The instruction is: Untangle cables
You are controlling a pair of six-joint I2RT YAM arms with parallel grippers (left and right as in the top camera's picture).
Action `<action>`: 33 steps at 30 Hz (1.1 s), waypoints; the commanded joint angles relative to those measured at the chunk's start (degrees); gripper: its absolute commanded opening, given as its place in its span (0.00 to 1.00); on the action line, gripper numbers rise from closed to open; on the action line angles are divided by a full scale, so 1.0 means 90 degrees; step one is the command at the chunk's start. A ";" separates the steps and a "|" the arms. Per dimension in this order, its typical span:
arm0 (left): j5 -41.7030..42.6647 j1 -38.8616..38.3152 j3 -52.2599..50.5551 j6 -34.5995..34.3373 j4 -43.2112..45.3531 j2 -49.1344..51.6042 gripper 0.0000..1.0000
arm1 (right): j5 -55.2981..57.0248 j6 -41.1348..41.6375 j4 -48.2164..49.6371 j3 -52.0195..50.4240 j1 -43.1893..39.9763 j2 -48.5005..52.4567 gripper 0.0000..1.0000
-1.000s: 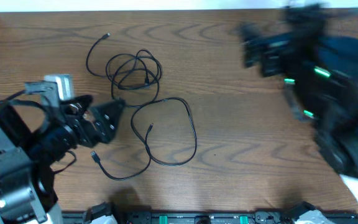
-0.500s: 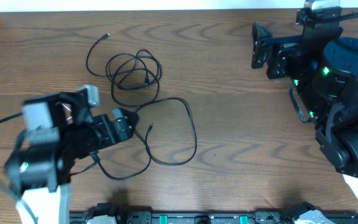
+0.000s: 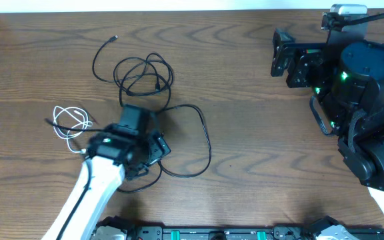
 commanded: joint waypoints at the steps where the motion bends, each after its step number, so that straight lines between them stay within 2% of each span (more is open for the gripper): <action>1: -0.0685 -0.0243 -0.0284 -0.0940 0.0546 0.0588 0.83 | 0.0078 0.0085 -0.0056 0.0010 -0.0034 -0.0044 0.99; 5: -0.0707 -0.0413 -0.0284 -0.0979 0.1008 0.1287 0.82 | 0.0078 0.0087 -0.0097 0.0010 -0.0034 -0.0032 0.99; 9: -0.0670 -0.0542 -0.0284 -0.1171 0.1071 0.2030 0.67 | 0.0083 0.0083 -0.0223 0.0010 -0.0034 -0.0032 0.99; 14: -0.0444 -0.0619 -0.0284 -0.1197 0.1049 0.2596 0.65 | 0.0131 0.0083 -0.0376 0.0010 -0.0034 -0.0032 0.99; 18: -0.0381 -0.0682 -0.0287 -0.1328 0.1105 0.2817 0.46 | 0.0129 0.0083 -0.0403 0.0010 -0.0034 -0.0032 0.99; 20: -0.0301 -0.0767 -0.0287 -0.1333 0.1190 0.2880 0.43 | 0.0129 0.0083 -0.0418 0.0010 -0.0034 -0.0032 0.99; 21: -0.0238 -0.0826 -0.0287 -0.1333 0.1263 0.2905 0.37 | 0.0131 0.0083 -0.0430 0.0010 -0.0034 -0.0032 0.99; 23: -0.0180 -0.0935 -0.0287 -0.1333 0.1423 0.2912 0.13 | 0.0131 0.0083 -0.0466 0.0010 -0.0034 -0.0032 0.99; 24: -0.0192 -0.0964 -0.0284 -0.1331 0.1494 0.2909 0.08 | 0.0158 0.0083 -0.0495 0.0010 -0.0034 -0.0032 0.99; 28: -0.0347 -0.0884 -0.0185 -0.0976 0.1685 0.2807 0.07 | 0.0444 0.0083 -0.0673 0.0010 -0.0034 -0.0032 0.99; 33: -0.0316 -0.0537 0.0614 -0.0219 0.1666 0.2203 0.08 | 0.0838 0.0087 -0.0940 0.0010 -0.0034 -0.0032 0.99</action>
